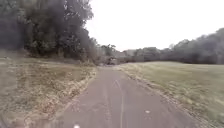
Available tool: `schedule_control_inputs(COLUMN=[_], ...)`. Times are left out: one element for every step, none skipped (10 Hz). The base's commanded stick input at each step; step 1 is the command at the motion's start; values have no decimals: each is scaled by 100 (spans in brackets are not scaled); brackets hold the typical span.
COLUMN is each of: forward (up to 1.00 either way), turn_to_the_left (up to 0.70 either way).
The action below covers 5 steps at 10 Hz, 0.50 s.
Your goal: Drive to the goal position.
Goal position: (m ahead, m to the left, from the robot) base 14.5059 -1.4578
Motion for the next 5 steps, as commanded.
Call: schedule_control_inputs(forward=[60, 60, 60, 60, 60], turn_to_the_left=[0, 0, 0, 0, 0])
